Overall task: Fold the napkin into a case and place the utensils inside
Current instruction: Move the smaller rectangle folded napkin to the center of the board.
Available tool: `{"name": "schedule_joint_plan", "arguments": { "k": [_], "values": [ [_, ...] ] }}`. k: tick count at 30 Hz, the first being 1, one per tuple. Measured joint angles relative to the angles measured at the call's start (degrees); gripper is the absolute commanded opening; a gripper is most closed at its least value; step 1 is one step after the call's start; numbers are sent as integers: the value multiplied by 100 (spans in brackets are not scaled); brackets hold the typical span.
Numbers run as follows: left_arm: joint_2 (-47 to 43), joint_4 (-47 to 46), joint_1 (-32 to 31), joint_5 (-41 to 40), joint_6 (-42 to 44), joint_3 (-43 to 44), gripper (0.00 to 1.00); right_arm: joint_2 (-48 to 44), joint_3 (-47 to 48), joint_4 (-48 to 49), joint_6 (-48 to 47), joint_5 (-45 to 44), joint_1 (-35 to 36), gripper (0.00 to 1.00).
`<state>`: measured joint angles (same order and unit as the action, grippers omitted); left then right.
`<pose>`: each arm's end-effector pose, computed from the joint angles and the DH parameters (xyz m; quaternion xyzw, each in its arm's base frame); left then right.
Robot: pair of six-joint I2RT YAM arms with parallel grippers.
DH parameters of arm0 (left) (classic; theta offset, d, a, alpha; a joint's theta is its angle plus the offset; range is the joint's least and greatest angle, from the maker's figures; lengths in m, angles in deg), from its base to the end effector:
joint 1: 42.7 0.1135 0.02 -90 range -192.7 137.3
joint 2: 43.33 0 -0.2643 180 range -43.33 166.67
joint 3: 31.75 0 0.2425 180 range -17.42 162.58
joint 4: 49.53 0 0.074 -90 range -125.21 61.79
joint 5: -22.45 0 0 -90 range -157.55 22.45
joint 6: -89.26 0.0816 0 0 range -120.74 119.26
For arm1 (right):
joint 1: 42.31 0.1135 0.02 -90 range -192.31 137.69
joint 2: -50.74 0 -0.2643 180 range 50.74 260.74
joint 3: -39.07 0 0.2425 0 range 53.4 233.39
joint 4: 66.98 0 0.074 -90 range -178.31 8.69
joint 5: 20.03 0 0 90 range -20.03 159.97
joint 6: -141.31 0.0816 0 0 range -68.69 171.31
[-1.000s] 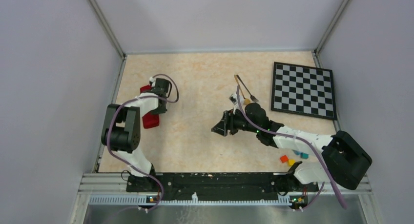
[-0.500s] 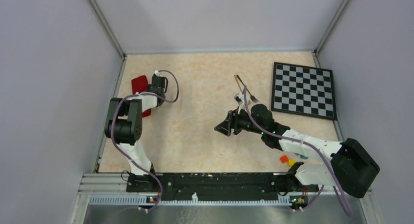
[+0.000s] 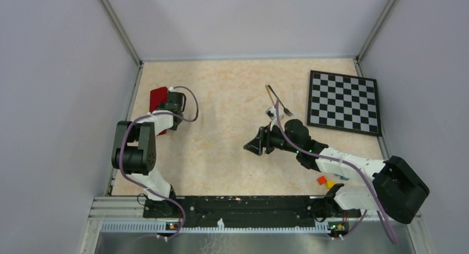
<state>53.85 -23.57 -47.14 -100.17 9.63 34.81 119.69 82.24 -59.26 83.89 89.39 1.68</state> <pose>0.3427 0.0175 0.1331 0.0384 0.9220 0.2829 0.2617 0.1876 0.2188 0.2079 -0.1779 0.7839 0.4658 0.3699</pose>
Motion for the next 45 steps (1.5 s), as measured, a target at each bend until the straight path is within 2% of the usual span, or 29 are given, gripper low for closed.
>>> {"name": "schedule_joint_plan", "arguments": {
  "k": [5, 9, 14, 16, 17, 20, 23, 29, 34, 38, 42, 45],
  "values": [
    [2, 166, 184, -151, -160, -94, 53, -44, 0, 2, -2, -2, -2, 58],
    [-68, 304, 236, -201, -299, -133, 61, -79, 0, 2, -2, -2, -2, 58],
    [-710, 688, 243, 15, -811, -136, 65, -114, 0, 2, -2, -2, -2, 58],
    [-1158, 723, 264, 94, -1075, -133, 57, -118, 0, 2, -2, -4, -2, 58],
    [-1342, 732, 289, 116, -1200, -118, 50, -118, 0, 2, -2, -4, -2, 58],
    [-1528, 732, 485, 120, -1464, 28, 37, -118, 0, 2, -2, -4, -2, 58],
    [-1281, 730, 708, 90, -1635, 120, 31, -118, 0, 2, -2, -4, -2, 58],
    [-448, 850, 1008, 201, -1823, -55, 28, -144, 0, -70, -11, -79, -2, 58],
    [-319, 957, 1060, 190, -1821, -155, 37, -151, 33, -332, -57, -195, -111, 59],
    [-509, 1165, 1025, 219, -1814, -44, 55, -127, 422, -1143, -173, -332, -490, 66],
    [-1298, 1397, 726, 302, -1818, 155, 63, 55, 1261, -2168, -409, -522, -1010, 74],
    [-2035, 1453, 306, 872, -1904, 374, 65, 380, 1996, -2909, -614, -603, -1596, 76]
  ]
}}
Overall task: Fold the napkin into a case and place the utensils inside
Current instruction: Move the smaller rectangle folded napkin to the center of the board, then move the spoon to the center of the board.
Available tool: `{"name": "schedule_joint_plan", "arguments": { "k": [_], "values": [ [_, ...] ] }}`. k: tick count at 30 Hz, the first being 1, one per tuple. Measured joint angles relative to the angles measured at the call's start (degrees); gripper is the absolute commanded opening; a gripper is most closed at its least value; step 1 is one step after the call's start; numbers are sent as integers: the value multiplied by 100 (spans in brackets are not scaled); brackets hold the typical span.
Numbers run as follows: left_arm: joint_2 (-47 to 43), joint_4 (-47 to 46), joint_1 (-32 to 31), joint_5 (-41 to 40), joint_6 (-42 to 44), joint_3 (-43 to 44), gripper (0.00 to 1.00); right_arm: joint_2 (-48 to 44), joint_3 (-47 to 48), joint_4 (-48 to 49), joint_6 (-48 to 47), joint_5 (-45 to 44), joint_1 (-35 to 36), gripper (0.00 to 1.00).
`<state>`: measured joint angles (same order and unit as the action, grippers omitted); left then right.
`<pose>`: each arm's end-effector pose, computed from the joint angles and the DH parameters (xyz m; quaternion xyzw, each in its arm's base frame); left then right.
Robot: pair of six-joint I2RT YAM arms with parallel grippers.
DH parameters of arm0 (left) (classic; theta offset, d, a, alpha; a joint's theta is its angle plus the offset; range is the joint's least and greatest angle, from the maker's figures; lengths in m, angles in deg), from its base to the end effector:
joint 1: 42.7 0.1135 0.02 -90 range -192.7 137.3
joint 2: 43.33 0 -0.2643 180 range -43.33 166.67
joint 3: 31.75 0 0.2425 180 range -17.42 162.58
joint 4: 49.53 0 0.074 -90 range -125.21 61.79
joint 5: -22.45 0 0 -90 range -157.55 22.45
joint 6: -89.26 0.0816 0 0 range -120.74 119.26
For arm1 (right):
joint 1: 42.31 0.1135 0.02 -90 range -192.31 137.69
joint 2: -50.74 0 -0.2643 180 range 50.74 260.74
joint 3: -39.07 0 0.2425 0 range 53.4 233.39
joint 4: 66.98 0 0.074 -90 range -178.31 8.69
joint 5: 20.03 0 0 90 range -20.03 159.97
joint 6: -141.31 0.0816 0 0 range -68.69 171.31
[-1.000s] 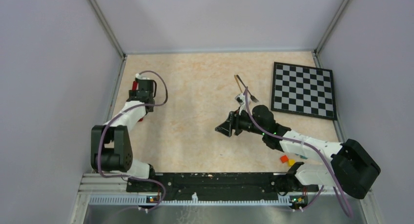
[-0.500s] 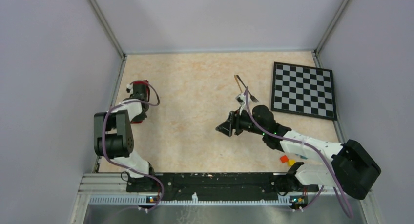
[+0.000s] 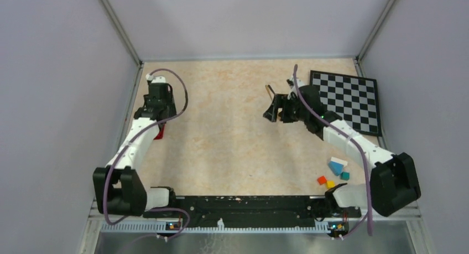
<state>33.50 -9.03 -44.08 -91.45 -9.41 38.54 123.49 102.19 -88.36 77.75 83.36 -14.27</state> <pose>0.3027 0.0258 0.2345 -0.1335 0.9037 0.1606 0.3737 0.2666 0.1634 0.2463 -0.0695 0.8636 0.3140 0.3883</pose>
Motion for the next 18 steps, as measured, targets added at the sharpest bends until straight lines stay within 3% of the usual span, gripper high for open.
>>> {"name": "schedule_joint_plan", "arguments": {
  "k": [3, 7, 11, 15, 18],
  "values": [
    [-664, 2, -437, 960, -96, 66, 78, 461, 529, -516, -168, 7, -608, 76],
    [-1228, -142, -826, 2839, -413, -105, 77, 1681, 1528, -1237, -535, 271, -1261, 64],
    [-1360, -236, -1069, 4100, -813, -501, 78, 3248, 3012, -2085, -1019, 393, -1370, 63],
    [-1416, -297, -1394, 4964, -1174, -874, 79, 4271, 3932, -2653, -1493, 334, -1355, 58],
    [-1698, -293, -1576, 5313, -1373, -1040, 79, 4636, 4387, -3016, -1729, 363, -1351, 48]
  ]
}}
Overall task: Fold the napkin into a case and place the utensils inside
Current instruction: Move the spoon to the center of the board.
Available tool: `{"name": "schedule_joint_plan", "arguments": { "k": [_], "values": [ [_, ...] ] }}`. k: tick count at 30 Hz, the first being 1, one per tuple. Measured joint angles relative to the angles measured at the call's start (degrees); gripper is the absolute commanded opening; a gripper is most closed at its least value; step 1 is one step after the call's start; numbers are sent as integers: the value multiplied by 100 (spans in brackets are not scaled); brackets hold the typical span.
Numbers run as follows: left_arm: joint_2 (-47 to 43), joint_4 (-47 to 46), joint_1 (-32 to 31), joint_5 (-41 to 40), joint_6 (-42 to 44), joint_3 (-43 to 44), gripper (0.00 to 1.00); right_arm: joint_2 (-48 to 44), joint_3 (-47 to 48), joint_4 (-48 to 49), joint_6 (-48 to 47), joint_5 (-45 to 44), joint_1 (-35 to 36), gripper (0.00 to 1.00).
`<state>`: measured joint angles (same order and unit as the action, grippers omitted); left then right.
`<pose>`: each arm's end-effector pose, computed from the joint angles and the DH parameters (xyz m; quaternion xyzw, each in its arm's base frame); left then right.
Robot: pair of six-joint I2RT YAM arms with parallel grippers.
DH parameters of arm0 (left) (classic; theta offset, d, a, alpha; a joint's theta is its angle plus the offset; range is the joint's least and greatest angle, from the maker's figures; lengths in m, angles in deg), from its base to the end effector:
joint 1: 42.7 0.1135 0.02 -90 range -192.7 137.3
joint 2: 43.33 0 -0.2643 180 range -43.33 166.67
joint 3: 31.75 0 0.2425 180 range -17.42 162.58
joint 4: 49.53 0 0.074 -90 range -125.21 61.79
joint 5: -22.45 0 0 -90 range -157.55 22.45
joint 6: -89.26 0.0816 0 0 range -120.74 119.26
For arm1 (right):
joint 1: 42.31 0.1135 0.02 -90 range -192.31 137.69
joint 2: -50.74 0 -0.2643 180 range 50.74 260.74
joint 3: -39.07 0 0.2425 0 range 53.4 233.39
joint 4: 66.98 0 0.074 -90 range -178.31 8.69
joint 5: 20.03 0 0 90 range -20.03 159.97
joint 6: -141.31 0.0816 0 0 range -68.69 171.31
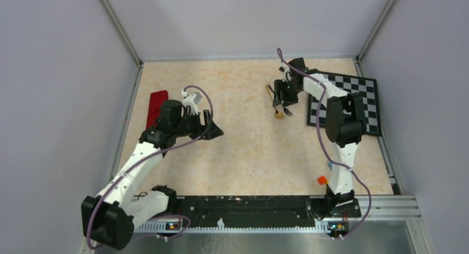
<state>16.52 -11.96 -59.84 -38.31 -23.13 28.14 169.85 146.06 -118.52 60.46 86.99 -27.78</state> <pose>0.2223 -0.1103 0.2538 0.0717 0.8721 -0.3577 0.3260 0.4326 0.1368 0.1573 -0.0789 0.9603 0.1873 0.1910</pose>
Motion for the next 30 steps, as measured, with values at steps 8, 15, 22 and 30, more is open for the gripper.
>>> {"name": "schedule_joint_plan", "arguments": {
  "k": [8, 15, 22, 30],
  "values": [
    [-616, -9, -107, 354, -367, -138, 80, 350, 619, -199, -87, -216, 160, 37],
    [-610, 85, -175, 439, -470, -140, 80, 750, 798, -160, 164, -1423, 682, 31],
    [-667, 238, -214, 437, -501, -140, 93, 743, 697, 79, 669, -2048, 938, 0],
    [-656, 125, -280, 85, -1104, -234, 94, 457, 177, 310, 2855, -2758, 1517, 0]
  ]
}}
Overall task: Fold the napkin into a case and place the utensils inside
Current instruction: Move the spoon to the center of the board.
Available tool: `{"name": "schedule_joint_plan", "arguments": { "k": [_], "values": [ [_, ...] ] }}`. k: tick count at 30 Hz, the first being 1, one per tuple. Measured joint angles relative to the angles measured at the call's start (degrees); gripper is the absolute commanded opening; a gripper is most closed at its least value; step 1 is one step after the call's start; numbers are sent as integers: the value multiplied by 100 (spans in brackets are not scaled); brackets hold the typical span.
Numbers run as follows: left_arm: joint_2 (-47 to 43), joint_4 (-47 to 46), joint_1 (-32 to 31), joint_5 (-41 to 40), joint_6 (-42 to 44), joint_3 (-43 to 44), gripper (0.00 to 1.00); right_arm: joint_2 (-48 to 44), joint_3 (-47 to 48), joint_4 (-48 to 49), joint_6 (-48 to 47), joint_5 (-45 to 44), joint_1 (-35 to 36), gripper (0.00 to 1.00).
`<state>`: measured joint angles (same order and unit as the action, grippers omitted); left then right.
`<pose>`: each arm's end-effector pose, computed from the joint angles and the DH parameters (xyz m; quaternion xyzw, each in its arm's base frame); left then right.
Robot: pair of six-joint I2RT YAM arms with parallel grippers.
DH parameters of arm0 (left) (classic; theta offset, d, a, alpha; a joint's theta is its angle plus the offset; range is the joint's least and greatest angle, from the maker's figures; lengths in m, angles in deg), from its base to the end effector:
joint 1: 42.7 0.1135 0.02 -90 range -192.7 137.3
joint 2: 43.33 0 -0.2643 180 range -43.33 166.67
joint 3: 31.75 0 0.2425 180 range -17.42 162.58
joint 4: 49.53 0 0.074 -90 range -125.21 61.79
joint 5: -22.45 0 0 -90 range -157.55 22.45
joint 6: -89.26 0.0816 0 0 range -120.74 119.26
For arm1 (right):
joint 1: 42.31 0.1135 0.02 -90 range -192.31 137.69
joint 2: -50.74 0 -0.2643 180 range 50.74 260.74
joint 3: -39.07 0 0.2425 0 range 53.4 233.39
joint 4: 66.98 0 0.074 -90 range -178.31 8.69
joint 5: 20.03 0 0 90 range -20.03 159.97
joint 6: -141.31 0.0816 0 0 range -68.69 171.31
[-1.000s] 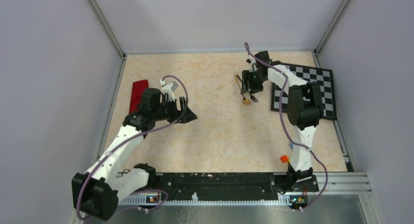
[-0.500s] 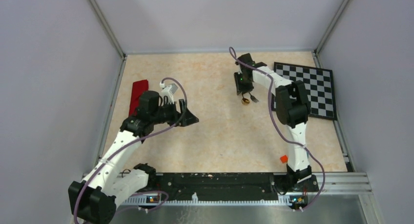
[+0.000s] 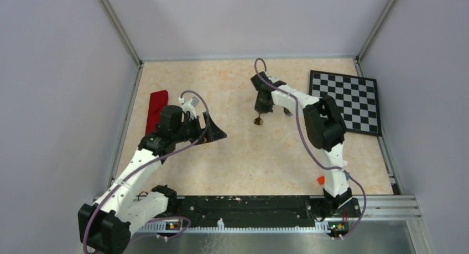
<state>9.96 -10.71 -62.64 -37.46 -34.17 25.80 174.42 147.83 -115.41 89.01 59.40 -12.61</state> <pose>0.1956 -0.1145 0.2614 0.0195 0.8632 -0.4070 0.2982 0.4157 0.2199 0.1332 0.0888 0.9651 0.0528 0.2407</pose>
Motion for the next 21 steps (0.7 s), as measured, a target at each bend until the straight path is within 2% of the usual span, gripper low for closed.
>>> {"name": "schedule_joint_plan", "arguments": {
  "k": [3, 6, 7, 9, 11, 13, 17, 21],
  "values": [
    [105, -269, -2, -131, -511, -317, 88, -13, -33, -48, 909, -197, 498, 0],
    [297, -345, -7, -328, -1047, -575, 86, -103, -219, 59, 1722, -205, 1012, 0],
    [350, -350, -7, -411, -1211, -634, 87, -146, -289, 81, 1919, -205, 1141, 3],
    [402, -356, -7, -538, -1506, -706, 86, -203, -382, 107, 2210, -186, 1355, 26],
    [422, -435, -7, -621, -1797, -756, 81, -247, -446, 179, 2400, -111, 1480, 51],
    [466, -564, -13, -695, -2140, -807, 78, -334, -498, 216, 2446, -28, 1486, 63],
    [824, -839, -168, -802, -2975, -905, 74, -1014, -1132, 509, 2199, 136, 1316, 66],
    [1241, -1246, -726, -1067, -4015, -1167, 70, -2476, -2361, 1104, 1740, 651, 739, 63]
  ]
}}
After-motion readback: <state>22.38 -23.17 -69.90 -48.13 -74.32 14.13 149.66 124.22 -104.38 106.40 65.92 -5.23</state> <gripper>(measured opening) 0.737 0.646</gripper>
